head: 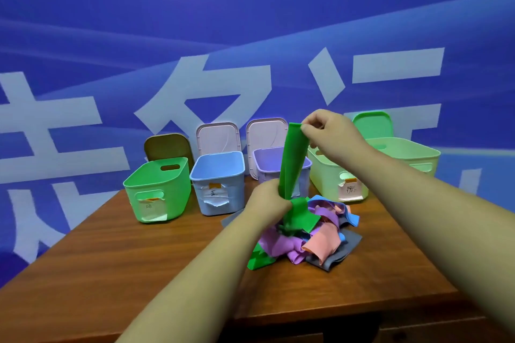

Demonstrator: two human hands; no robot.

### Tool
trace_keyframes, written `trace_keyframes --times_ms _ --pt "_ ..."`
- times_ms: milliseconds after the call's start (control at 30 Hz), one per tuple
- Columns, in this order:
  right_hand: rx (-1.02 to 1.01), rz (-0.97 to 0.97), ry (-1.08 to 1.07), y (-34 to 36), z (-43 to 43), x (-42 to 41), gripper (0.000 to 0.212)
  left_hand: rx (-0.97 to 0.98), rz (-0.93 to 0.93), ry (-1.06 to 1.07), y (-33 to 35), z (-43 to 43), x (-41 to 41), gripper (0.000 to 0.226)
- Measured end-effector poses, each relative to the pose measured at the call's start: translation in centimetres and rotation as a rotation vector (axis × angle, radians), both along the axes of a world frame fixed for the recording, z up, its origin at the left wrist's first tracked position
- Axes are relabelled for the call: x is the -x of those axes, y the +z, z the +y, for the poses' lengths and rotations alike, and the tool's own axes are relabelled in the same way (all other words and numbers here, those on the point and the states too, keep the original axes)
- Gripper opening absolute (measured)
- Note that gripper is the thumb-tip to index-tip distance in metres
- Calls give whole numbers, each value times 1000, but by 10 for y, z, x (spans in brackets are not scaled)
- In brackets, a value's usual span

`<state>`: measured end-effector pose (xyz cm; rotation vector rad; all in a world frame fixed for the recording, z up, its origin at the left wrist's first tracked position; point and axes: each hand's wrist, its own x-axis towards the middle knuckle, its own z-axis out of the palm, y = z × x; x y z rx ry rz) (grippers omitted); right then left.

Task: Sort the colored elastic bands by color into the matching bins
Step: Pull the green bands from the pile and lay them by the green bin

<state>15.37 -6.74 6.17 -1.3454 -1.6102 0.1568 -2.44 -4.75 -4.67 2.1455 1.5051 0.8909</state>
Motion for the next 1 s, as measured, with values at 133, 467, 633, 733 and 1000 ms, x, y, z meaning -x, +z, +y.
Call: trace_keyframes --times_ms 133,467,633,733,1000 --pt "-35 122 17 18 7 4 12 -2 119 4 -5 3 3 20" --pt "-118 150 5 53 15 9 17 106 -127 -195 8 12 13 33" --pt "-205 194 -23 64 20 9 16 80 -104 -171 3 13 10 25" --pt "-250 232 -20 66 28 8 14 78 -160 -159 -1 10 13 22" --pt "-240 332 -6 58 48 14 9 105 -273 -138 -6 -18 51 12"
